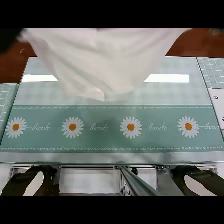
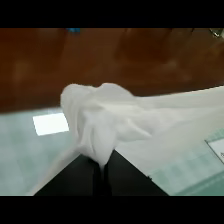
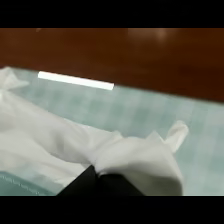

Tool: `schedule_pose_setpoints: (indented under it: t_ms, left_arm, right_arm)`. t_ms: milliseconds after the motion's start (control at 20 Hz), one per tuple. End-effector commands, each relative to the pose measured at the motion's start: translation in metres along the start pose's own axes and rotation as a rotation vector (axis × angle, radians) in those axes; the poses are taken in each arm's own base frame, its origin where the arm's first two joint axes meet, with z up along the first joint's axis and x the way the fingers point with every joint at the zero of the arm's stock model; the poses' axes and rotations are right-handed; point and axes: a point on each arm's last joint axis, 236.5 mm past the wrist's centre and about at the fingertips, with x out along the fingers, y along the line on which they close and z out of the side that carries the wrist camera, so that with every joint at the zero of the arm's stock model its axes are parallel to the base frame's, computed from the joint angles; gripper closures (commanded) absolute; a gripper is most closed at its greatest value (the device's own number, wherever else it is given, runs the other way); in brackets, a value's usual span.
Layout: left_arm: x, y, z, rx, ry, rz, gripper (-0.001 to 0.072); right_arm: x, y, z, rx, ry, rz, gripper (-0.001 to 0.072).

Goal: Fold the shirts.

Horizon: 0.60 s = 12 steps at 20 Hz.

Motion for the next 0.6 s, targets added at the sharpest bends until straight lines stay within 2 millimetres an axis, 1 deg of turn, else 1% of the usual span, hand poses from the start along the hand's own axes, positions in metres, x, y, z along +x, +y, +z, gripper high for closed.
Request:
schedule_pose_setpoints:
  t_ms: [0,50,150,250,300,350,450,500,550]
  left_arm:
    - [-0.071,-0.030,0.080,0.231,-0.148,0.128,0.0688]
    - [-0.092,-0.036,0.091,0.274,-0.179,0.182,0.0688]
    - [-0.131,-0.051,0.108,0.357,-0.251,0.271,0.0688]
    - [-0.166,-0.068,0.113,0.428,-0.308,0.332,0.0688]
    - [-0.180,-0.074,0.111,0.455,-0.318,0.358,0.0688]
    - [-0.191,-0.080,0.104,0.476,-0.311,0.373,0.0688]
    - [-0.201,-0.092,0.086,0.490,-0.275,0.343,0.0688]
    - [-0.200,-0.095,0.077,0.479,-0.253,0.317,0.0688]
    - [-0.195,-0.091,0.068,0.443,-0.220,0.300,0.0688]
  right_arm:
    - [-0.128,0.039,0.041,-0.152,-0.248,-0.060,0.0679]
    - [-0.150,0.044,0.037,-0.171,-0.271,-0.079,0.0679]
    - [-0.190,0.050,0.025,-0.203,-0.308,-0.119,0.0679]
    - [-0.222,0.052,0.016,-0.218,-0.348,-0.160,0.0678]
    - [-0.234,0.056,0.014,-0.224,-0.370,-0.162,0.0678]
    - [-0.241,0.059,0.012,-0.225,-0.384,-0.160,0.0679]
    - [-0.244,0.062,0.005,-0.225,-0.370,-0.151,0.0678]
    - [-0.239,0.061,0.000,-0.221,-0.345,-0.147,0.0678]
    - [-0.228,0.062,-0.005,-0.216,-0.311,-0.125,0.0678]
